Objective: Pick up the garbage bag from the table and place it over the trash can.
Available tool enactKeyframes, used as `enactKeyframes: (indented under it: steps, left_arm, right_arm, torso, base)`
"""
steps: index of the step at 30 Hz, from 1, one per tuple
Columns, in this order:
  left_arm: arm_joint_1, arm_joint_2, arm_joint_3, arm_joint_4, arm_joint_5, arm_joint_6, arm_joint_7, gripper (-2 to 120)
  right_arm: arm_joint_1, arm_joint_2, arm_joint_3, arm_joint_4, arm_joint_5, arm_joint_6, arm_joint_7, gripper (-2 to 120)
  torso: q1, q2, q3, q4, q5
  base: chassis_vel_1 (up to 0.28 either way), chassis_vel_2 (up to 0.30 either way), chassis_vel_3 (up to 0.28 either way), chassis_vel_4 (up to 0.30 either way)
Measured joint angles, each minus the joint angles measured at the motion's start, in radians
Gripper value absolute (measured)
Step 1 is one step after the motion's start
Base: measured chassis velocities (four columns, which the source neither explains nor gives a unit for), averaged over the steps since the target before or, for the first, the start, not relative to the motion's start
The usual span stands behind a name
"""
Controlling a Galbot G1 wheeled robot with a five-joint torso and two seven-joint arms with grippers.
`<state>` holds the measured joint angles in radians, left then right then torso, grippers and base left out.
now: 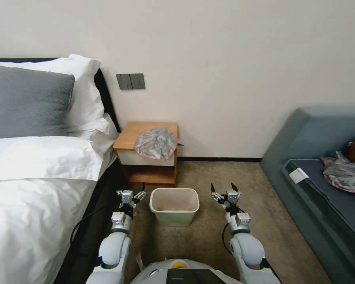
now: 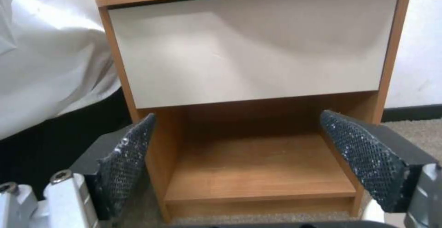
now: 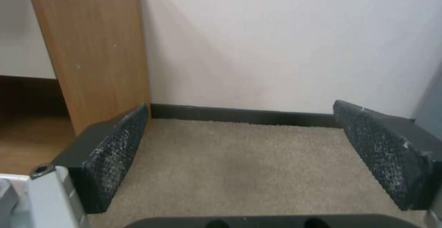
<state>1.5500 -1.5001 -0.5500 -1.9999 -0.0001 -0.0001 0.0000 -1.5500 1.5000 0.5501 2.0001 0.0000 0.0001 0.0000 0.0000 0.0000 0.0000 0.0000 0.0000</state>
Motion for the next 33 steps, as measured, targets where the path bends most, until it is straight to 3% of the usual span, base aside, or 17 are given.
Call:
enactKeyframes:
  steps: [19, 25, 33]
  left_arm:
    - [0.0, 0.0, 0.0, 0.0, 0.0, 0.0, 0.0, 93]
    - [0.001, 0.004, -0.005, -0.004, -0.026, -0.019, 0.004, 99]
    - [0.012, 0.051, -0.076, -0.092, -0.287, -0.233, 0.079, 100]
  right_arm:
    - [0.0, 0.0, 0.0, 0.0, 0.0, 0.0, 0.0, 100]
    - [-0.02, 0.004, 0.016, 0.046, -0.003, 0.017, -0.022, 100]
    - [-0.126, 0.022, 0.106, 0.308, -0.027, 0.137, -0.157, 100]
  torso:
    - [0.0, 0.0, 0.0, 0.0, -0.0001]
    - [0.0, 0.0, 0.0, 0.0001, 0.0001]
    - [0.0, 0.0, 0.0, -0.0006, -0.0008]
  base:
    - [0.0, 0.0, 0.0, 0.0]
    - [0.0, 0.0, 0.0, 0.0]
    - [0.0, 0.0, 0.0, 0.0]
